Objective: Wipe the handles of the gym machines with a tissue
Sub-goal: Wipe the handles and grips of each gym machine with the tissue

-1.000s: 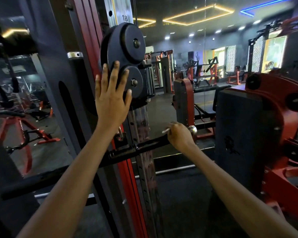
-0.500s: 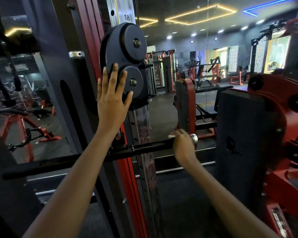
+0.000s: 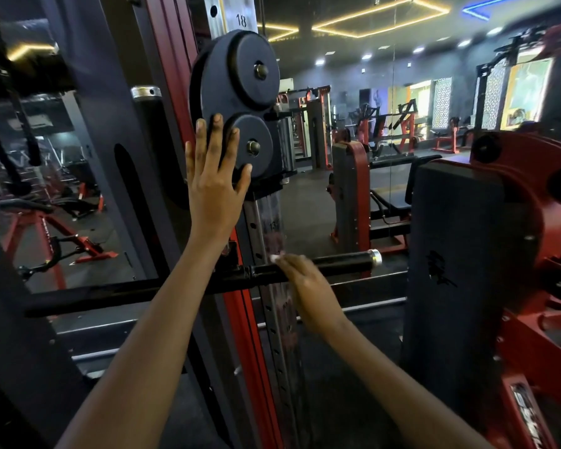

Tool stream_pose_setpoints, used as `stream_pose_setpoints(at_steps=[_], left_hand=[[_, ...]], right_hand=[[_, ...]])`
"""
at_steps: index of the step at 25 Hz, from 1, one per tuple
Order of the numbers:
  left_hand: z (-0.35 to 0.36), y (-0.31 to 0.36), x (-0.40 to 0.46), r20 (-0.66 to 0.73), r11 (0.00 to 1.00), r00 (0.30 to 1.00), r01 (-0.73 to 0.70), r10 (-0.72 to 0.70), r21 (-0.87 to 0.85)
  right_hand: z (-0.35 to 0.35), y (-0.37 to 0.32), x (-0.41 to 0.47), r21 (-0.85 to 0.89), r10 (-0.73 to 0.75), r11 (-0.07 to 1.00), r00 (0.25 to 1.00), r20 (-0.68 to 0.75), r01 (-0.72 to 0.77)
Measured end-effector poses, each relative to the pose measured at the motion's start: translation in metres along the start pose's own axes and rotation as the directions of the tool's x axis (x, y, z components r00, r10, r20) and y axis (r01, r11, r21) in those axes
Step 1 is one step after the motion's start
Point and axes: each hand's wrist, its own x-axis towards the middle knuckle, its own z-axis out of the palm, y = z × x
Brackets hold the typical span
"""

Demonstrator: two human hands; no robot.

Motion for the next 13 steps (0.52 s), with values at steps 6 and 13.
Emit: stream_pose_setpoints(at_steps=[6,13], left_hand=[[0.002,0.004,-0.003,-0.009,1.0,1.0,0.008,-0.008,-0.023],[0.004,0.01,-0.008,-0.047,1.0,0.999,0.016,-0.016,-0.009]], right_hand=[[-0.032,0.06,-0.017,-0.069,0.291,0.945,0.915,-0.28,-0.321],[0.027,-0.031,-0.014,0.033,-0.039,0.998,0.986,-0.163,0.045]])
